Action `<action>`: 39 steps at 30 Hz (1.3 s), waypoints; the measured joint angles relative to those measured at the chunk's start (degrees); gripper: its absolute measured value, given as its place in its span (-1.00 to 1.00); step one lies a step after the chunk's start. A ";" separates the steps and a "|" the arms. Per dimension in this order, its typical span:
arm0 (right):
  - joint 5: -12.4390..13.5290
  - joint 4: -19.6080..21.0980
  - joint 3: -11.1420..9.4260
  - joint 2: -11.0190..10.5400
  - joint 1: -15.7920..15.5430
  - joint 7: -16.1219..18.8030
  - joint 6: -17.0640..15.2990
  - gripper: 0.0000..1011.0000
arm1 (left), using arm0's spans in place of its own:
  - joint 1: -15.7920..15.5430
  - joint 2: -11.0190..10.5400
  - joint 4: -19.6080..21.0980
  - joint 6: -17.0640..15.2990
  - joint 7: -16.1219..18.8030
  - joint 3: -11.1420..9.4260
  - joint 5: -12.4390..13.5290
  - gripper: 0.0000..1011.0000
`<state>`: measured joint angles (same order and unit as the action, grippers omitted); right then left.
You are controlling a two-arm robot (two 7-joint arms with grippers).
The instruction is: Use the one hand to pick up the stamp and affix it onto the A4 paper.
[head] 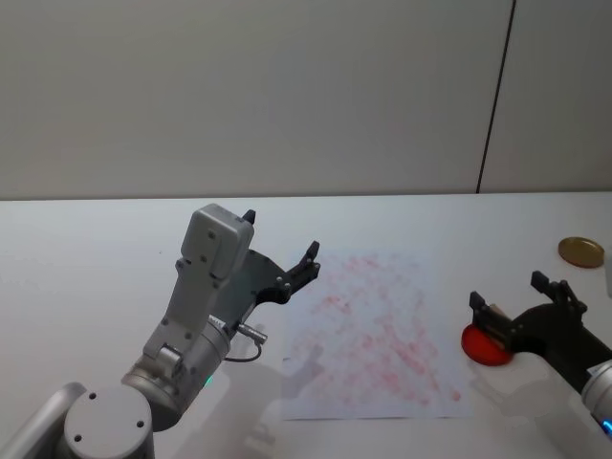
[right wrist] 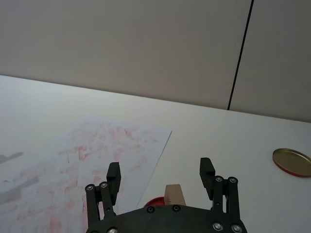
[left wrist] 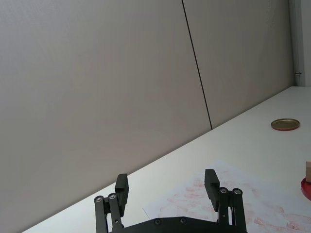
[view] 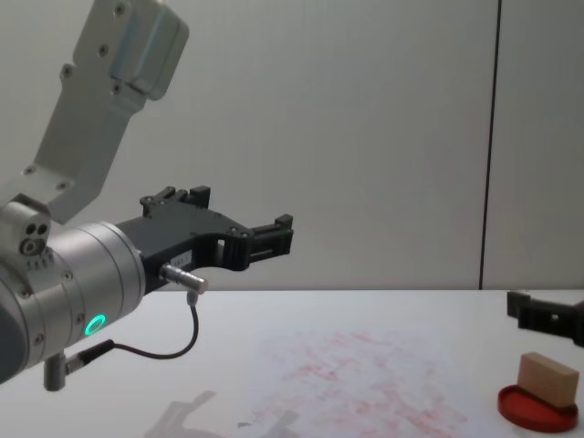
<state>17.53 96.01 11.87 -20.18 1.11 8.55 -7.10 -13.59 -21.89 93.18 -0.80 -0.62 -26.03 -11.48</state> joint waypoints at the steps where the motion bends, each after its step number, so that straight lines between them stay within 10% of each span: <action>1: 0.00 -0.25 -0.01 0.00 0.09 0.10 -0.09 0.98 | 0.00 0.00 0.00 0.00 0.00 0.00 0.00 0.96; 26: -0.87 -8.09 0.25 1.03 3.34 4.06 -2.79 0.98 | 0.00 0.00 0.00 0.00 0.00 0.00 0.00 0.96; 39: -0.96 -10.46 0.26 1.34 4.18 4.72 -3.00 0.34 | 0.00 0.00 0.00 0.00 0.00 0.00 0.00 0.96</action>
<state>16.57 85.55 12.13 -18.84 5.28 13.27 -10.10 -13.59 -21.89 93.18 -0.79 -0.63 -26.02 -11.48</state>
